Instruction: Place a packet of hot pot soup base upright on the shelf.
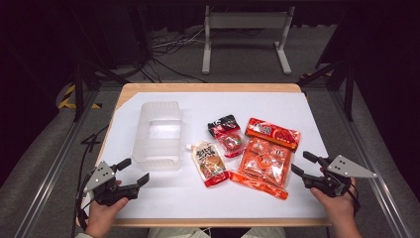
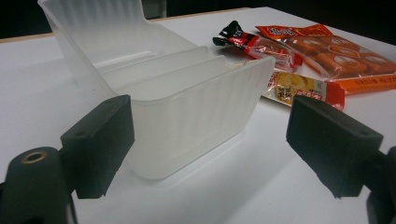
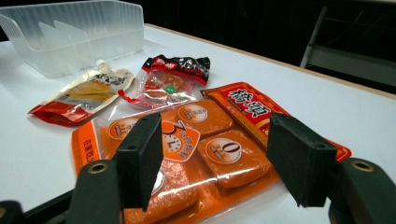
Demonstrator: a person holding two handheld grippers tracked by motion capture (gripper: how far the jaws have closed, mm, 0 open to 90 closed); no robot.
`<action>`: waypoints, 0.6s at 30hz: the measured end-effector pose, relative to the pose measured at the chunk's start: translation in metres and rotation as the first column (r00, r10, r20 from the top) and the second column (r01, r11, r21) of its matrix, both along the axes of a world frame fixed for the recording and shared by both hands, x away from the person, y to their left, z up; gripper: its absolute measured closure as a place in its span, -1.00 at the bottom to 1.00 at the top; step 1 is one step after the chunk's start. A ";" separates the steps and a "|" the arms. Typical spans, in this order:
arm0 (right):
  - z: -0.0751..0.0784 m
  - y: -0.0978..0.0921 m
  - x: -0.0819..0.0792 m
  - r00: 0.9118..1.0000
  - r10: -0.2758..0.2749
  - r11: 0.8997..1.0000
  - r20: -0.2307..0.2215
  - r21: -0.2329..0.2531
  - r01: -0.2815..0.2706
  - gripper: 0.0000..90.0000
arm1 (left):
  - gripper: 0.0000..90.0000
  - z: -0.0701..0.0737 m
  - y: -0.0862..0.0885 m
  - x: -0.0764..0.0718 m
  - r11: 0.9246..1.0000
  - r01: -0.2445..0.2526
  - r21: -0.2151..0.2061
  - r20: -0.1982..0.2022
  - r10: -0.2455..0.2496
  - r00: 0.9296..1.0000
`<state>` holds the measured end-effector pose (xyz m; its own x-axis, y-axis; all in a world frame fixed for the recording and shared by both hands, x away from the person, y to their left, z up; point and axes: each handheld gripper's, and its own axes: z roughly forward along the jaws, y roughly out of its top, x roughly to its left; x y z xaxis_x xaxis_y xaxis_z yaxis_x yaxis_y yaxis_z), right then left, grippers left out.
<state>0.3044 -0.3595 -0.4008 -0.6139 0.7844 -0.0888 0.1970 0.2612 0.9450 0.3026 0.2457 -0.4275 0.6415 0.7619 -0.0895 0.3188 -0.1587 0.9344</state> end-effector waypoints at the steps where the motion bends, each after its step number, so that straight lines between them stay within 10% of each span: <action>1: 0.000 0.000 0.000 1.000 0.000 1.000 0.000 0.000 0.000 -0.19 | -0.65 0.000 0.000 0.000 1.000 0.000 0.000 0.000 0.000 1.000; 18: 0.020 -0.008 0.042 0.999 -0.007 1.000 -0.054 0.020 0.009 -0.23 | -0.65 0.000 -0.002 0.002 1.000 -0.011 -0.006 -0.004 0.011 1.000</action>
